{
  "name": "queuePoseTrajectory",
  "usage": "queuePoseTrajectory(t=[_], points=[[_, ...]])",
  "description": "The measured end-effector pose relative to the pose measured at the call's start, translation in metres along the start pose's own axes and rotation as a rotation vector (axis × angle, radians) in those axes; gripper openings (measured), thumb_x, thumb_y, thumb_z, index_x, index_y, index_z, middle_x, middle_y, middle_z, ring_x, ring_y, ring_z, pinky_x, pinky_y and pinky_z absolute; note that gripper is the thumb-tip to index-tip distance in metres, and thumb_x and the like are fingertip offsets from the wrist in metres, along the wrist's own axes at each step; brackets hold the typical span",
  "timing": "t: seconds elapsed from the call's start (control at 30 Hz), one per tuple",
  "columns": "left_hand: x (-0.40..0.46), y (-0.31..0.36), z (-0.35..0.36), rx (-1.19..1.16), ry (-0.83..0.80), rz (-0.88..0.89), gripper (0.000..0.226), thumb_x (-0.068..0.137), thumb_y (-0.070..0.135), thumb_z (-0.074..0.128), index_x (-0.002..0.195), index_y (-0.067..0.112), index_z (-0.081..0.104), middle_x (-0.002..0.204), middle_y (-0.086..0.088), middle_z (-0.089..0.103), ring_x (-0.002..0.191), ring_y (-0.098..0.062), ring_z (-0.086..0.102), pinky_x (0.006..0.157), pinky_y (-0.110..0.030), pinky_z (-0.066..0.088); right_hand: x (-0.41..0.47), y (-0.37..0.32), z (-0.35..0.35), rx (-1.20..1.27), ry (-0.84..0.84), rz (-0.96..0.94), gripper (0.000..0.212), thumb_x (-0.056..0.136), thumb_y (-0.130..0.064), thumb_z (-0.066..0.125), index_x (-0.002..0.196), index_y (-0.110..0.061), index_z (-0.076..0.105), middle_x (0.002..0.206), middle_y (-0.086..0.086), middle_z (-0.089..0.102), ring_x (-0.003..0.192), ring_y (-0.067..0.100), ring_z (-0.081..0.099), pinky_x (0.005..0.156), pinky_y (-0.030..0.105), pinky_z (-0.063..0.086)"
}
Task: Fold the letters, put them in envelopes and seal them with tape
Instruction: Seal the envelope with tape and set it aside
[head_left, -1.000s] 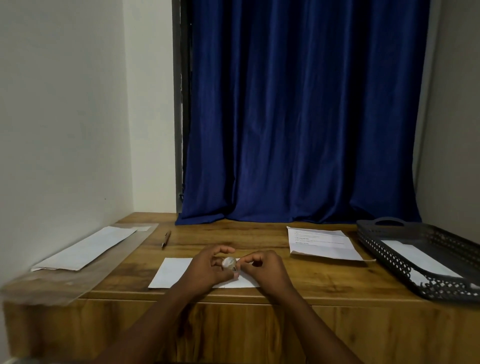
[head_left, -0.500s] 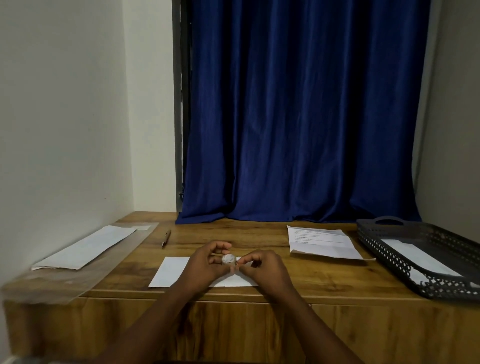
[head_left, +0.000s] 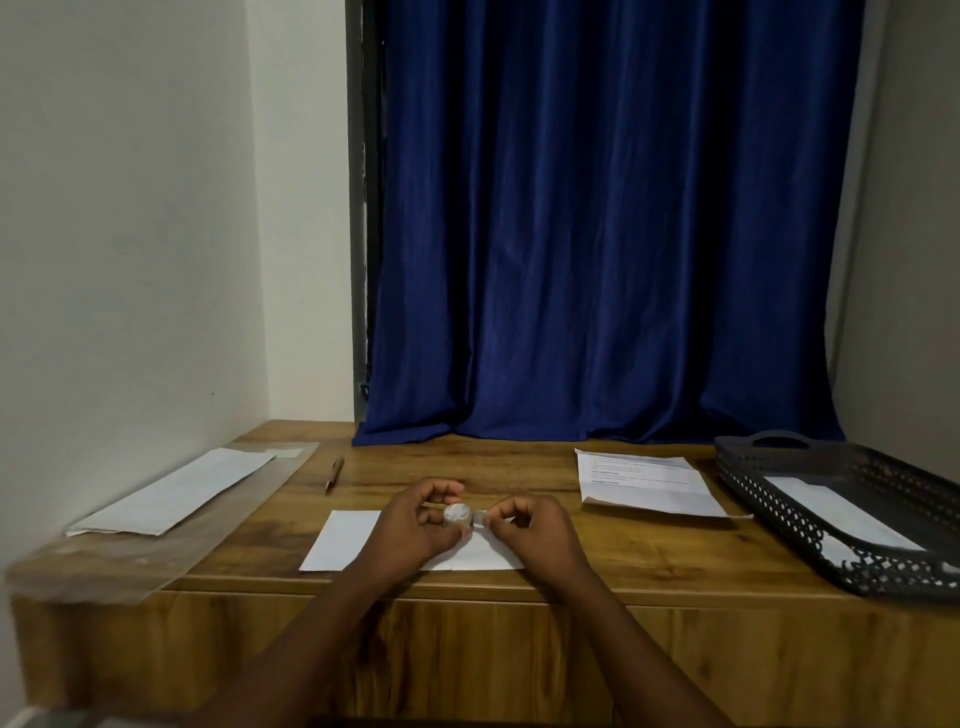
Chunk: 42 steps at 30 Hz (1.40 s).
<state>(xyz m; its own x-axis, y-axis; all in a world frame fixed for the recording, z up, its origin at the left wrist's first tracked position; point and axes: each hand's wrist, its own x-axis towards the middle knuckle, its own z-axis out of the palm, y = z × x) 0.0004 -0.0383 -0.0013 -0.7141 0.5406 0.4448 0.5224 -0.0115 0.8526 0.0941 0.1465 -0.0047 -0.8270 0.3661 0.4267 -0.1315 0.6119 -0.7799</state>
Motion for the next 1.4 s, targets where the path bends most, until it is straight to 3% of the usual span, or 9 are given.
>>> queuePoseTrajectory(t=[0.27,0.57,0.8,1.0,1.1,1.17,1.27,1.33,1.4], points=[[0.001,0.001,0.0,0.012,0.012,-0.003,0.048,0.08,0.013,0.088,0.121,0.027,0.068,0.118,0.009,0.072,0.107,-0.011,0.072,0.089,-0.025,0.059,0.001,-0.001,-0.002,0.062,0.048,0.039,0.01,0.091,-0.028,0.073,0.083,-0.027,0.079,0.082,-0.016,0.075,0.082,0.0,0.068,0.075,0.027,0.056],[0.001,0.007,-0.004,0.052,0.159,0.02,0.042,0.085,0.009,0.083,0.121,0.025,0.068,0.118,0.008,0.073,0.11,-0.009,0.069,0.097,-0.025,0.056,0.001,-0.002,-0.004,0.12,0.092,0.077,0.01,0.091,-0.027,0.074,0.082,-0.025,0.079,0.081,-0.013,0.076,0.081,0.006,0.07,0.076,0.029,0.059],[0.002,0.015,-0.041,0.192,0.271,0.119,0.032,0.084,0.017,0.083,0.11,0.031,0.071,0.104,0.023,0.073,0.097,0.001,0.068,0.078,-0.013,0.054,0.001,0.004,-0.003,0.186,0.094,0.041,0.013,0.091,-0.029,0.075,0.08,-0.023,0.079,0.079,-0.01,0.077,0.076,0.003,0.07,0.071,0.027,0.055],[-0.016,-0.009,-0.122,0.463,0.462,-0.008,0.018,0.093,0.016,0.071,0.109,0.024,0.069,0.099,0.008,0.071,0.09,-0.009,0.067,0.081,-0.033,0.058,0.0,0.006,-0.004,0.21,0.109,0.029,0.012,0.092,-0.023,0.074,0.081,-0.023,0.079,0.079,-0.01,0.077,0.074,0.004,0.07,0.069,0.027,0.053],[-0.029,-0.026,-0.146,0.563,0.464,-0.078,0.012,0.097,0.02,0.067,0.109,0.018,0.066,0.094,-0.002,0.072,0.087,-0.02,0.068,0.08,-0.042,0.058,0.002,0.006,-0.004,0.219,0.117,0.042,0.01,0.091,-0.022,0.076,0.081,-0.023,0.079,0.08,-0.012,0.077,0.077,0.005,0.071,0.072,0.028,0.056],[-0.031,-0.027,-0.148,0.589,0.424,-0.154,0.02,0.097,0.025,0.066,0.115,0.016,0.064,0.098,-0.006,0.072,0.087,-0.021,0.068,0.082,-0.044,0.058,0.002,0.006,-0.005,0.225,0.121,0.055,0.01,0.09,-0.021,0.076,0.081,-0.023,0.08,0.081,-0.012,0.077,0.079,0.006,0.071,0.072,0.028,0.056],[-0.025,-0.018,-0.138,0.724,0.41,-0.191,0.044,0.089,0.039,0.068,0.129,0.021,0.062,0.134,-0.008,0.059,0.12,-0.027,0.056,0.103,-0.046,0.05,0.003,0.005,-0.008,0.248,0.144,0.075,0.01,0.09,-0.018,0.076,0.081,-0.023,0.08,0.079,-0.012,0.077,0.079,0.009,0.072,0.069,0.026,0.056],[-0.019,-0.008,-0.122,0.848,0.451,-0.115,0.054,0.082,0.038,0.077,0.132,0.026,0.061,0.146,-0.006,0.047,0.132,-0.029,0.045,0.108,-0.045,0.043,0.003,0.005,-0.009,0.273,0.167,0.095,0.011,0.09,-0.016,0.076,0.082,-0.023,0.08,0.078,-0.011,0.077,0.079,0.012,0.072,0.067,0.026,0.055],[-0.012,0.001,-0.1,0.879,0.368,0.073,0.056,0.081,0.036,0.08,0.132,0.022,0.063,0.144,-0.005,0.05,0.131,-0.027,0.046,0.108,-0.044,0.043,0.004,0.004,-0.01,0.301,0.183,0.118,0.011,0.09,-0.012,0.075,0.085,-0.021,0.079,0.078,-0.008,0.077,0.08,0.014,0.072,0.067,0.025,0.055]])
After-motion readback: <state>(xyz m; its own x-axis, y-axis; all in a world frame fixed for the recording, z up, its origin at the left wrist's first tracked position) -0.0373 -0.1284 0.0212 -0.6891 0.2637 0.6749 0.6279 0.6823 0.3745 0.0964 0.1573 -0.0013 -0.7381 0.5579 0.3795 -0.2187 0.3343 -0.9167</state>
